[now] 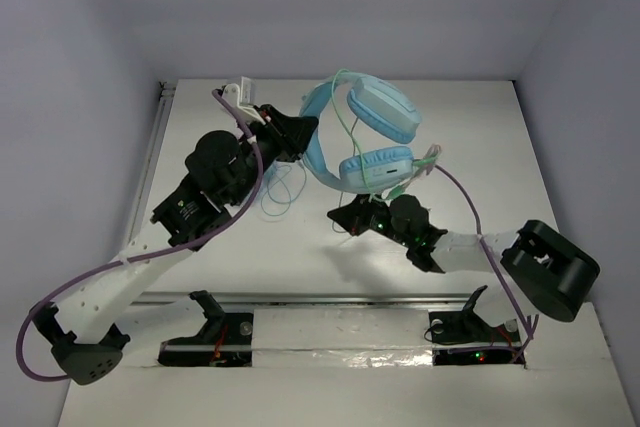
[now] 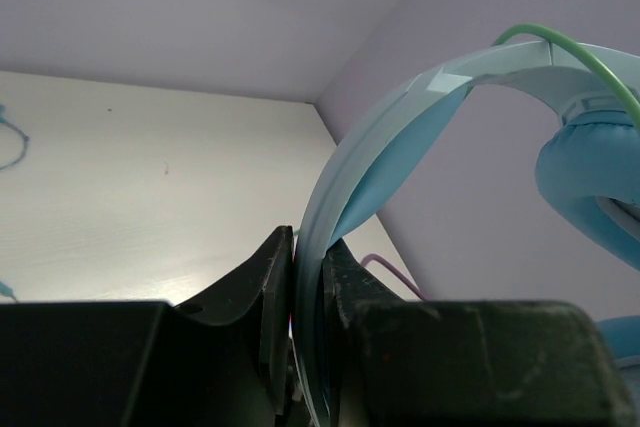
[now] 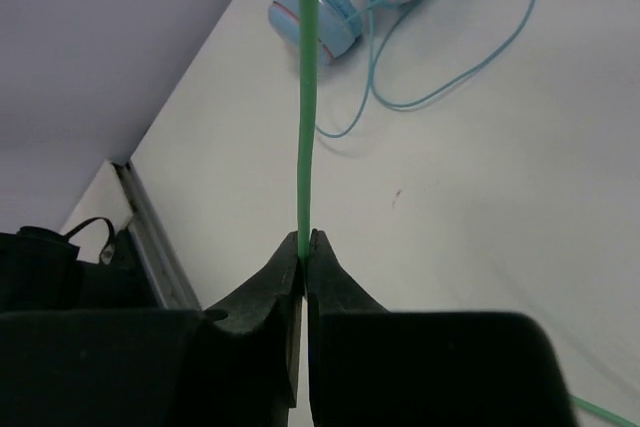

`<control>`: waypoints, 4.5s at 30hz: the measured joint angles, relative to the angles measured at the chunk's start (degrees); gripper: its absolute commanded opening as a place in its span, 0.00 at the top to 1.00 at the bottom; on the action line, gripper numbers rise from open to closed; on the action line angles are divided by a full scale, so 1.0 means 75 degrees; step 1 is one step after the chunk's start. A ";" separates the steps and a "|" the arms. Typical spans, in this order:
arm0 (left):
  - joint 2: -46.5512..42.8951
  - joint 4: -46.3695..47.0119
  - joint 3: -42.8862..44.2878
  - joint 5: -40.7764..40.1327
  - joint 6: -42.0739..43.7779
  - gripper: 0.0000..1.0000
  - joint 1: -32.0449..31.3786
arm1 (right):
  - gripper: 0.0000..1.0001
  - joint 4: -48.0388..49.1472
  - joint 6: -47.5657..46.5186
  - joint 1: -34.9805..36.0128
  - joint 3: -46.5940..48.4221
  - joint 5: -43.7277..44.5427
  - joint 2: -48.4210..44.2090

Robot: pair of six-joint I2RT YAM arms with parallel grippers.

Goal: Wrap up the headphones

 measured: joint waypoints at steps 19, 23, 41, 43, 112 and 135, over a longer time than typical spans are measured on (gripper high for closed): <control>0.1259 0.0006 0.0026 -0.3459 0.1029 1.00 0.0831 | 1.00 -0.4048 0.0726 0.2291 0.0038 0.0699 -0.3410; 0.1635 0.0128 -0.0274 -0.3672 0.1017 1.00 0.1096 | 1.00 -0.5963 0.0778 0.2632 0.0720 0.0816 -0.3821; 0.1746 -0.0580 -0.3471 -0.3424 0.0341 1.00 0.0012 | 1.00 -1.1124 -0.0560 0.2806 0.4634 0.2078 -0.3133; 0.1489 -0.0965 -0.3506 -0.3383 0.0277 1.00 -0.0321 | 1.00 -1.1374 -0.0764 0.2806 0.4899 0.2410 -0.2900; -0.0522 -0.3235 -0.0801 0.0073 0.1754 1.00 -0.0799 | 0.51 -0.3611 -0.1378 -0.1341 -0.0029 0.0979 -0.3716; -0.0248 -0.3681 0.0764 -0.0280 0.1472 1.00 -0.0737 | 0.62 -0.0504 -0.0516 -0.1416 -0.0498 -0.0344 -0.1588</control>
